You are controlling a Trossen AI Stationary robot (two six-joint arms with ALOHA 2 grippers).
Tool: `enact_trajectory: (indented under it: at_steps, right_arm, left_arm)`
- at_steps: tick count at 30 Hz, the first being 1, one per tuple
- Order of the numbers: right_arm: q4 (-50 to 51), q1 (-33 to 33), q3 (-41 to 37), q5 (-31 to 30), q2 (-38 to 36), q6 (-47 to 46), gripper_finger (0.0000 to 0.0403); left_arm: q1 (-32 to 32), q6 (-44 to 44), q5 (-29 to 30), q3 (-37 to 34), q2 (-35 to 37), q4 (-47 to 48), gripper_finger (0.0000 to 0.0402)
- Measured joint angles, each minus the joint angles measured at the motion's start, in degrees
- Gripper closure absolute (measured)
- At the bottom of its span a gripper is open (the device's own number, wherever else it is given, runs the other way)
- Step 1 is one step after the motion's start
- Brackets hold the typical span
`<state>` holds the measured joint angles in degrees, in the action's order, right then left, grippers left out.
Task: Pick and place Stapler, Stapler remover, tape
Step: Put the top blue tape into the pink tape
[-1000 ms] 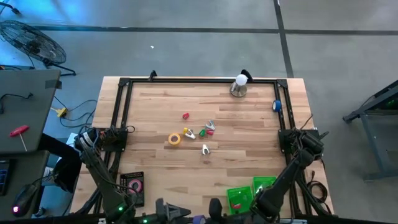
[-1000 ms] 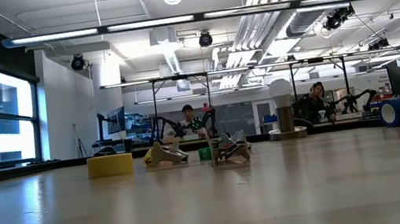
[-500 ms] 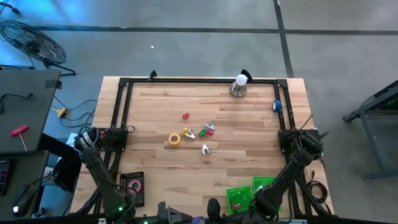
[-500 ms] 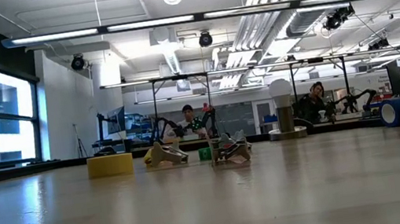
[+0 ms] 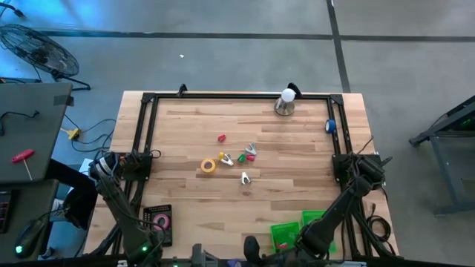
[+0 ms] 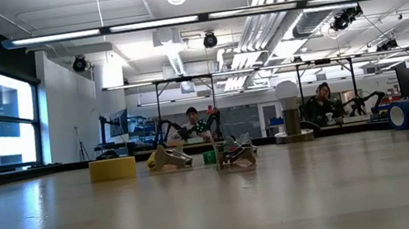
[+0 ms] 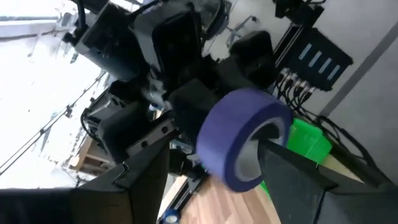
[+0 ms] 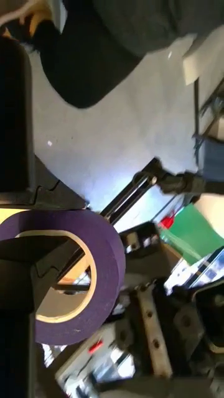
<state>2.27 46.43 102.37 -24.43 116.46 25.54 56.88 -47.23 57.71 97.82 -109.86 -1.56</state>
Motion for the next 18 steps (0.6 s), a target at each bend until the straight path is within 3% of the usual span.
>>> enact_trajectory:
  at_steps: [15, 18]
  right_arm:
    - [-0.2, -2.6, 0.0, 5.0, -0.1, -1.5, 0.0372]
    - [-0.1, -2.6, 0.0, 4.9, -0.1, -1.6, 0.0372]
  left_arm:
    - [-3.5, 6.0, 1.2, 0.0, 0.0, 2.6, 0.0164]
    - [-3.5, 5.9, 1.3, 0.0, 0.0, 2.6, 0.0185]
